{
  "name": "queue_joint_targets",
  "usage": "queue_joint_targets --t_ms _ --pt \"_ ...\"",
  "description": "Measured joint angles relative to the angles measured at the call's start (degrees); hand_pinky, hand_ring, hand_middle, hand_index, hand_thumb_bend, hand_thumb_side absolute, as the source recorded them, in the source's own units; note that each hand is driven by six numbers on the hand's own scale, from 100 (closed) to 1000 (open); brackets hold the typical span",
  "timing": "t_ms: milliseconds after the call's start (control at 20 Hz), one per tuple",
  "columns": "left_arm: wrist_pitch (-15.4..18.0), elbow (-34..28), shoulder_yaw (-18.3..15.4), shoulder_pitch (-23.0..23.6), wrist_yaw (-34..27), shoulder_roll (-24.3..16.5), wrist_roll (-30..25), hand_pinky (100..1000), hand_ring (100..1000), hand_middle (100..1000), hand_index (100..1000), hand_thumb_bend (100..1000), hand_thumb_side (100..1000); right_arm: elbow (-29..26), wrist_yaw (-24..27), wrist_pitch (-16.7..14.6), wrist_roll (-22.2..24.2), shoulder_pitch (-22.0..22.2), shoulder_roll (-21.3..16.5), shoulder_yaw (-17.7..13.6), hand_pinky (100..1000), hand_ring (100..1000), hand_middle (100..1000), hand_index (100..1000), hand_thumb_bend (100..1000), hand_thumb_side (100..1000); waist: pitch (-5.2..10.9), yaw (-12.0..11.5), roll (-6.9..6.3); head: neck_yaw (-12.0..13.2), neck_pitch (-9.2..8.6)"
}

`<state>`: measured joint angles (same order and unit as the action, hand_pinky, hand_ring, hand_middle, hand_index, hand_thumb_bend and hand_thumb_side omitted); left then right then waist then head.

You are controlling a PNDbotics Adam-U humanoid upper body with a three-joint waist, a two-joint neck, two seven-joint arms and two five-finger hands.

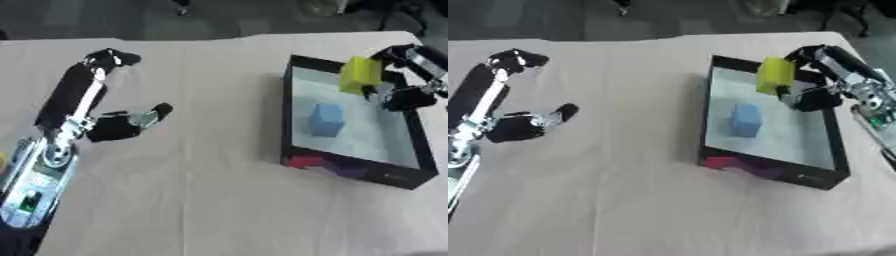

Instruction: Pick up the objects with one hand, pass them to the other hand, and then place them into the box on the other side of the table.

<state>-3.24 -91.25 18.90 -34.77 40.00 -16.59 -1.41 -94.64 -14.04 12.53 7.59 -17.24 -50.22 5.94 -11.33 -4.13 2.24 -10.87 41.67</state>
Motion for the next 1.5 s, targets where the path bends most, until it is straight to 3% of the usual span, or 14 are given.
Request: queue_joint_targets --t_ms 100,200,350,400,850,950,1150,1250,1300,1350,1450,1500 --pt "0.0 0.0 0.0 0.0 -0.1 0.0 0.0 799 779 711 818 599 553 0.3 -0.6 -0.3 0.3 0.2 0.0 -0.2 893 882 714 726 362 107 0.0 0.0 0.0 -0.5 0.0" --pt "0.0 0.0 0.0 0.0 -0.1 0.0 0.0 799 779 711 818 599 554 0.6 -1.5 -0.5 0.9 0.3 0.0 -0.2 903 922 797 803 501 254 0.0 0.0 0.0 -0.9 0.0" --pt "0.1 0.0 0.0 0.0 -0.1 0.0 0.1 799 779 711 818 598 556 0.9 -3.3 -0.7 1.8 0.5 0.0 -0.4 921 983 888 896 598 435 0.0 0.0 0.0 -1.1 0.01" --pt "0.1 0.0 0.0 0.0 -0.1 0.0 0.1 799 779 711 818 595 560 1.0 -3.9 -0.7 1.8 0.6 0.0 -0.6 926 995 906 914 612 458 0.0 0.0 0.0 -1.1 0.01" --pt "0.0 0.0 -0.1 0.0 -0.1 0.0 0.3 798 778 706 817 589 556 1.1 -4.8 -0.2 0.4 0.7 0.0 -1.7 926 999 905 901 587 423 0.0 0.0 -0.07 -0.3 0.01" --pt "-0.1 0.0 -0.2 0.0 -0.1 0.0 0.3 796 777 704 817 577 557 0.9 -3.4 0.2 -0.7 0.7 0.0 -2.2 934 1000 903 889 436 428 0.0 -0.1 -0.07 0.1 0.03" --pt "-0.5 0.0 -0.5 0.0 -0.2 0.0 0.8 779 771 702 815 514 576 -1.5 4.6 1.2 -5.5 0.7 0.6 -3.5 953 1000 924 913 162 557 0.0 -0.2 -0.43 2.5 0.1" --pt "-0.9 0.0 -0.8 0.0 -0.4 0.0 1.4 764 764 700 812 449 565 -3.1 9.7 1.5 -8.3 0.7 1.1 -4.2 962 1000 936 931 157 568 0.0 -0.2 -0.66 4.5 0.17" --pt "-1.2 0.0 -1.1 0.0 -0.7 0.0 1.8 752 758 701 811 234 634 -3.9 12.2 1.6 -9.6 0.7 1.3 -4.5 968 1000 944 945 212 634 0.0 -0.3 -0.75 5.5 0.31" --pt "-1.6 0.0 -1.3 0.0 -0.9 0.0 2.2 750 756 700 810 409 555 -4.5 14.5 1.5 -10.8 0.8 1.6 -4.8 968 1000 944 948 261 502 0.0 -0.4 -0.86 6.5 0.39" --pt "-2.4 0.0 -1.8 0.0 -1.3 0.0 3.0 747 754 700 809 387 540 -5.6 18.4 1.2 -12.5 0.9 2.2 -5.3 964 1000 939 943 404 400 0.0 -0.7 -1.09 7.9 0.53" --pt "-2.8 0.0 -2.2 0.0 -1.6 -0.1 3.4 747 754 701 809 386 536 -6.0 19.7 1.0 -13.2 1.0 2.5 -5.6 964 1000 937 939 414 398 0.0 -0.7 -1.21 8.4 0.54"
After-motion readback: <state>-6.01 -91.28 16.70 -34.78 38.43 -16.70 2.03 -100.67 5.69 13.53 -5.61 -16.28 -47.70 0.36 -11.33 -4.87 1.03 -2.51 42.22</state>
